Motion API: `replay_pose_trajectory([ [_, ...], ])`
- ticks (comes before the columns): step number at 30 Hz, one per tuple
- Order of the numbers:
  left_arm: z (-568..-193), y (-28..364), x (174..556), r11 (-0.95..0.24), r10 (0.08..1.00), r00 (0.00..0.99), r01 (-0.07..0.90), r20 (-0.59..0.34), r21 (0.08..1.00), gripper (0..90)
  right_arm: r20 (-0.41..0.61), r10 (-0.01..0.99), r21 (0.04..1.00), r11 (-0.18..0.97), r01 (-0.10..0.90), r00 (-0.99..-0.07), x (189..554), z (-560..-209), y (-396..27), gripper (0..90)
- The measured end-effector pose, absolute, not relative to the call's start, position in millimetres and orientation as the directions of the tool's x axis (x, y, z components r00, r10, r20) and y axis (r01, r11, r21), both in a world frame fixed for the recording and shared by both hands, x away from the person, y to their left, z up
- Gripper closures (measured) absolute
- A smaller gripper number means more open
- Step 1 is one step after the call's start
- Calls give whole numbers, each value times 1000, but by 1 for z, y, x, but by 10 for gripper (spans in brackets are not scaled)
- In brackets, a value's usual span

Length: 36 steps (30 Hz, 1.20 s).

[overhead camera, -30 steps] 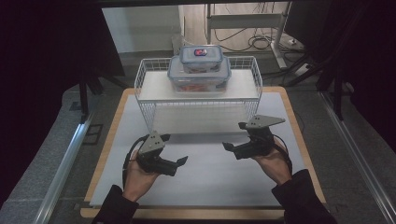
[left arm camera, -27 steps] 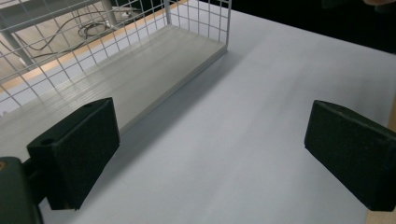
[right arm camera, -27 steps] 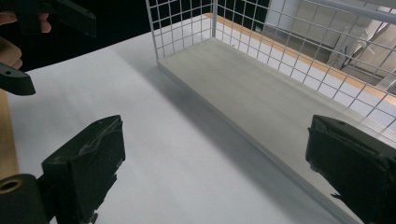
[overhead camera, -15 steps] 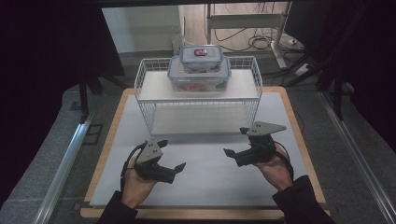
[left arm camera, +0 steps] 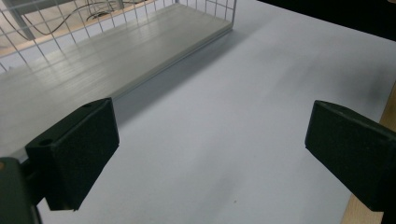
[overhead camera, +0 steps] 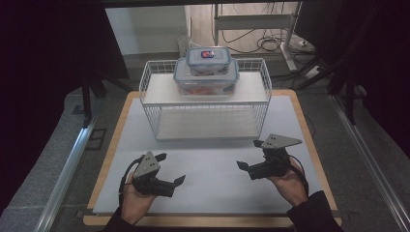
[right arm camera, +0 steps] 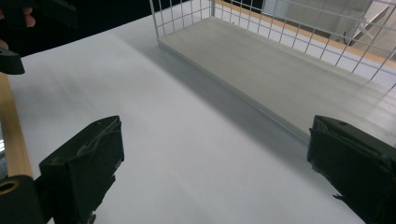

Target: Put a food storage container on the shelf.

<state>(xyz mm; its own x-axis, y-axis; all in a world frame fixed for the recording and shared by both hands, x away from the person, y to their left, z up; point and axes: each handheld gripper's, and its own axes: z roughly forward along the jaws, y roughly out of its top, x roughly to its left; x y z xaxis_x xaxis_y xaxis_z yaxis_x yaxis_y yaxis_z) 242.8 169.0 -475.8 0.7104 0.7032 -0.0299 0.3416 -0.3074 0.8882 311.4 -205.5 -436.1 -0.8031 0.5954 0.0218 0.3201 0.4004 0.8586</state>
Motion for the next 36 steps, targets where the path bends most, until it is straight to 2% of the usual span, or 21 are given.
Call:
replay_pose_trajectory([
  [12, -493, 174, 232, -311, 716, 696, 376, -44, 873, 20, 41, 616, 845, 399, 356, -787, 303, -452, -212, 31],
  [26, -498, 186, 218, -354, 741, 672, 370, 16, 859, 0, 15, 647, 820, 429, 379, -763, 291, -465, -226, 3],
  [36, -503, 203, 212, -346, 781, 624, 409, 18, 845, 0, 3, 663, 807, 441, 394, -748, 286, -474, -240, 3],
])
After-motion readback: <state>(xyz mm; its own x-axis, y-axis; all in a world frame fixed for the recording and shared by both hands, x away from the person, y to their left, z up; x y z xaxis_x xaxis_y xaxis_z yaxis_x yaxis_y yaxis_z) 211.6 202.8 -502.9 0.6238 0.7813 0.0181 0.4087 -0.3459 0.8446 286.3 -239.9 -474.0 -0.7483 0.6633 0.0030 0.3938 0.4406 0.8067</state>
